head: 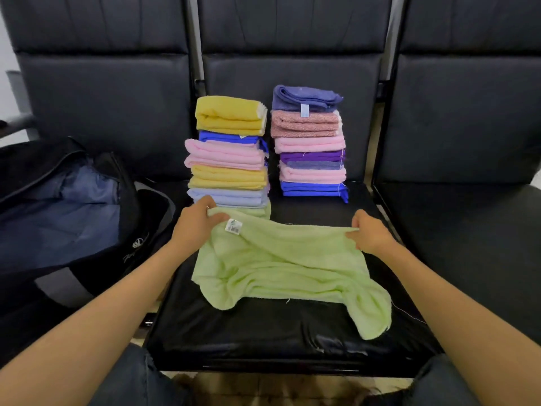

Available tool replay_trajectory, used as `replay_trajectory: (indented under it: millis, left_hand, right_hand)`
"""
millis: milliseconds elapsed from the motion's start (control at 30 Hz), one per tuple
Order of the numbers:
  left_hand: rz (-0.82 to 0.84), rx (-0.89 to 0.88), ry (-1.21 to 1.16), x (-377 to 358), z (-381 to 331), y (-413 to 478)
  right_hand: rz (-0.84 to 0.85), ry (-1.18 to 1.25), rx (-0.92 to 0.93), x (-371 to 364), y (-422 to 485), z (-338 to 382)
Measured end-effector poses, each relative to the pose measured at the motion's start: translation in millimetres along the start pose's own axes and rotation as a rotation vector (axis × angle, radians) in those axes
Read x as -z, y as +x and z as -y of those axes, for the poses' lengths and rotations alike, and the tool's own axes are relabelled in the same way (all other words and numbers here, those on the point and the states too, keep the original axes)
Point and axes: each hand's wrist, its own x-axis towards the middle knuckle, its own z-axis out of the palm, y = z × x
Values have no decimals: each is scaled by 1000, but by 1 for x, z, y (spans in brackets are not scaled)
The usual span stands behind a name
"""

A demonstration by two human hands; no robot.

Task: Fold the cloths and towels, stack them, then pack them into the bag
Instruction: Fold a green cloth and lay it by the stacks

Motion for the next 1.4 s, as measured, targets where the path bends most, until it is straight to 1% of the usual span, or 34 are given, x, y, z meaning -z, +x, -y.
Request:
replay_trajectory:
  millis: [100, 267, 367, 533, 700, 767, 800, 867, 933, 1033, 1100, 1167, 1233, 1400]
  left_hand:
    - [-66, -17, -111, 15, -22, -2]
    - [-192, -76, -275, 51, -68, 2]
    - [-233, -133, -380, 77, -98, 4]
    - [-285, -147, -586, 110, -128, 6]
    - [-338, -182, -723, 130, -148, 2]
    - [-339, -195, -809, 135, -152, 0]
    - [-344, -209, -832, 138, -154, -1]
    - [-374, -242, -787, 141, -155, -2]
    - [-388, -243, -708, 142, -155, -1]
    - [-312, -161, -655, 138, -146, 5]
    - [-265, -112, -613, 132, -137, 9]
    - [-256, -89, -611, 127, -132, 10]
    - [-273, -95, -634, 124, -131, 9]
    - [-345, -172, -670, 133, -139, 3]
  right_hand:
    - [-139, 234, 30, 34, -9, 13]
    - [-343, 327, 149, 92, -24, 30]
    - [-437, 464, 168, 127, -37, 41]
    - [-436, 899, 184, 167, -57, 58]
    - [-307, 1347, 294, 193, -77, 73]
    - [-264, 1474, 340, 200, -81, 76]
    - [-250, 1496, 350, 202, -83, 77]
    - [-243, 1465, 351, 204, -85, 80]
    - [-263, 1326, 313, 203, -83, 81]
    - [-239, 1125, 180, 195, -76, 82]
    - [-196, 1091, 120, 188, -71, 80]
    - [-170, 1084, 98, 182, -67, 78]
    - [-190, 1106, 111, 178, -66, 79]
    - [-288, 1222, 260, 185, -76, 88]
